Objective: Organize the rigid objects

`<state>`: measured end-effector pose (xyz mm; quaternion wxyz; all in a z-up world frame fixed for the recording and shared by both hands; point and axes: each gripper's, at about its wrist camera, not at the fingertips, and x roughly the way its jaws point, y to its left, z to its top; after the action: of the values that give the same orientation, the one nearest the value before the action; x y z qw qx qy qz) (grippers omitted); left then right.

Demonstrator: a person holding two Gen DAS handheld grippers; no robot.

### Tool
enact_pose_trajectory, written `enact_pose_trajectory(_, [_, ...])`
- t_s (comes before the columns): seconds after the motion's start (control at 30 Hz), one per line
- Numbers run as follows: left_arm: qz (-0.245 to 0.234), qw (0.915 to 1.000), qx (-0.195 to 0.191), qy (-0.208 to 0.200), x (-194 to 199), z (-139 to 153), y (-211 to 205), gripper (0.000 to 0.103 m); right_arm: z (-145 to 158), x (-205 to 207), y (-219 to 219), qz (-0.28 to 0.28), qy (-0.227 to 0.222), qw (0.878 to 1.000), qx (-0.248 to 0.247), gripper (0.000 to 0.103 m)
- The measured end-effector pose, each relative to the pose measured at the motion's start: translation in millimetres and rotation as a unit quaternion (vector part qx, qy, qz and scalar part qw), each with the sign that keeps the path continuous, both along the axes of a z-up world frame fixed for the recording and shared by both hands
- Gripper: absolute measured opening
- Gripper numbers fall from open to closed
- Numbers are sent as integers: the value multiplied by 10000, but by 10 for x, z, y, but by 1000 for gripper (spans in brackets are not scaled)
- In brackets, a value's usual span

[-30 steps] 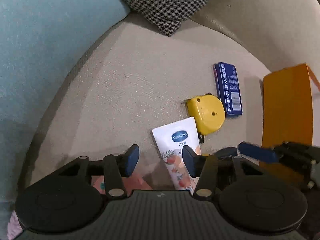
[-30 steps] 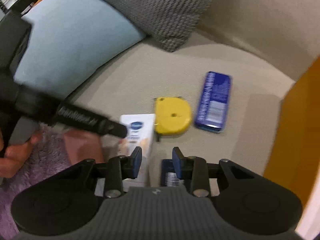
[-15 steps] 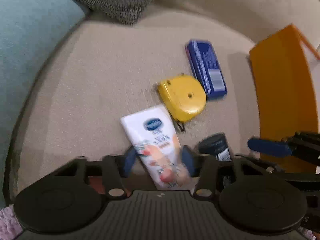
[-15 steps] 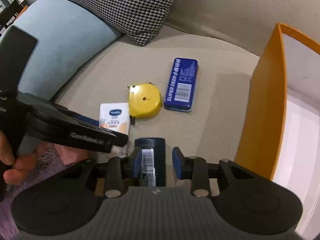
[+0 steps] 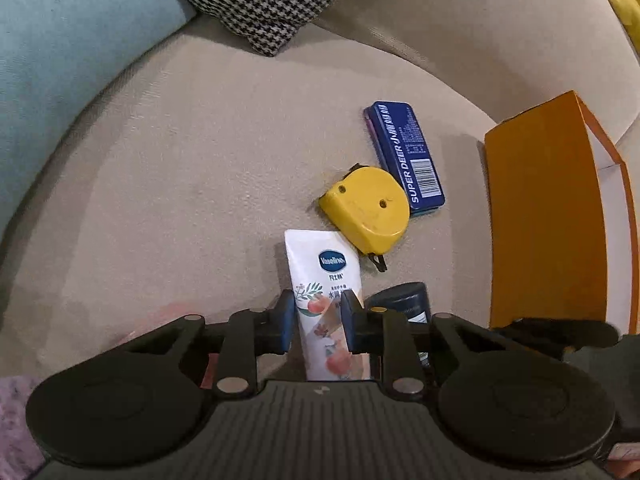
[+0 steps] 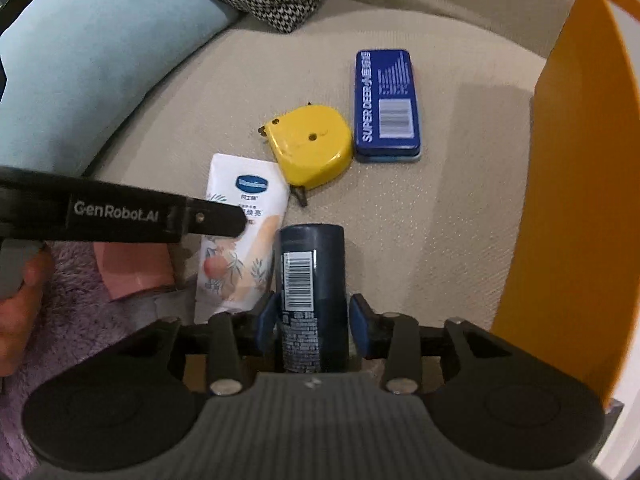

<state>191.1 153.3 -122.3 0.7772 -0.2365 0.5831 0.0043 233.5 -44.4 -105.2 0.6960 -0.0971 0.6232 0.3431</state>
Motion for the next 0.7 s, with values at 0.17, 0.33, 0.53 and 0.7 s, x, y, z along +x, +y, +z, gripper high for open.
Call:
enact_pose_trajectory(0.17, [-59,10000,60,-39,11,-71,-102,40,-61,-20,52,-2,-74,9999,-93,43])
enact_pose_trajectory(0.33, [-154,9994,288,-143,-13,-74,-238,49,-25,-63,59,59,-161,9997,-152,44])
enact_pose_trajectory(0.53, [-74,9980,463,-427,-167,29,-281,28,8,-89,57,-79,-267,9996,-101,42])
enact_pose_trajectory(0.7, [-105,9957,236,-885,-344,233,-213,17,143,-167,33,-131,-601,9981,57,42])
